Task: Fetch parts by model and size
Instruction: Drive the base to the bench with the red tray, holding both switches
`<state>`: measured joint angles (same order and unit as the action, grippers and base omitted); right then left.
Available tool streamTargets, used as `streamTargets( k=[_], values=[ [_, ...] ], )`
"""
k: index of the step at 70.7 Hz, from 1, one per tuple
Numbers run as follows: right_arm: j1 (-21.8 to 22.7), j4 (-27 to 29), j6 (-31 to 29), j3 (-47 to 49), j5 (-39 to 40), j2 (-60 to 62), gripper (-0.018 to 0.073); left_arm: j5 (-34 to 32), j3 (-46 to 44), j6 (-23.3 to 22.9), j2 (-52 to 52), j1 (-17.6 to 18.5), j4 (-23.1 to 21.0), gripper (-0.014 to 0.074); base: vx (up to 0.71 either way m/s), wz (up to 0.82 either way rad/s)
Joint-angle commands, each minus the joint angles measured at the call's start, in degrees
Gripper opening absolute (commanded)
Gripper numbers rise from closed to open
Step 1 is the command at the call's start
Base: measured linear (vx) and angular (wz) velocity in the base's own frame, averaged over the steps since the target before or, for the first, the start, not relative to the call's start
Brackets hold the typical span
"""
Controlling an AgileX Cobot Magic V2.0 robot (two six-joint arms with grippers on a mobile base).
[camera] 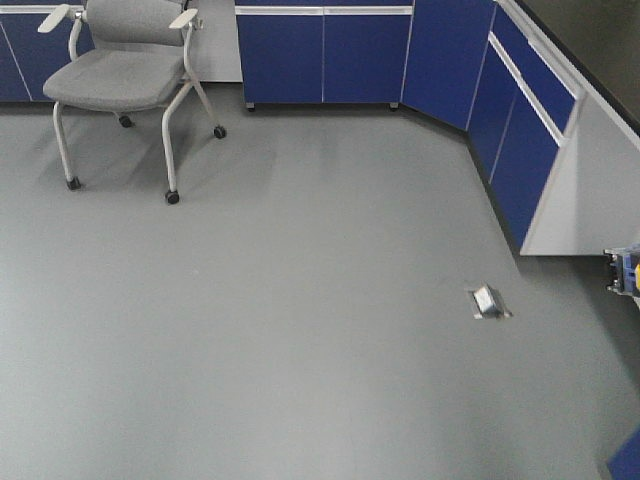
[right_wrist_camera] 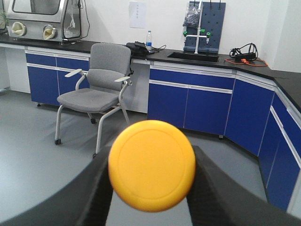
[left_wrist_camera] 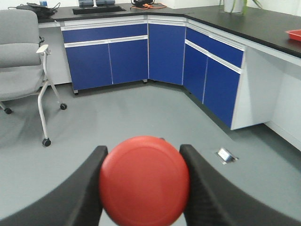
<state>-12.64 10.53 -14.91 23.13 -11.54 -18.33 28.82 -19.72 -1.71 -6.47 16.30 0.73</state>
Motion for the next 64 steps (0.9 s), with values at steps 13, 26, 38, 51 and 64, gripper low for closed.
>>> streamTargets(
  k=[13,26,38,51,64],
  values=[
    [0.2,0.0,-0.4,1.5,4.6,-0.4,-0.001,-4.8,-1.5,-0.1,-0.6,0.1,-0.1,-0.0007,0.71,0.09],
    [0.2,0.0,-0.4,1.5,4.6,-0.4,-0.001,-4.8,-1.5,-0.1,-0.6,0.1,-0.1,-0.0007,0.69,0.09],
    [0.2,0.0,-0.4,1.5,4.6,-0.4,-0.001,-4.8,-1.5,-0.1,-0.6,0.1,-0.1,-0.0007,0.65,0.04],
    [0.2,0.0,-0.4,1.5,4.6,-0.4,-0.001,-4.8,-1.5,-0.1,-0.6,0.1,-0.1,-0.0007,0.61,-0.01],
    [0.2,0.0,-0.4,1.5,4.6,-0.4,-0.001,-4.8,-1.5,-0.1,-0.6,0.1,-0.1,-0.0007,0.57,-0.01]
  ],
)
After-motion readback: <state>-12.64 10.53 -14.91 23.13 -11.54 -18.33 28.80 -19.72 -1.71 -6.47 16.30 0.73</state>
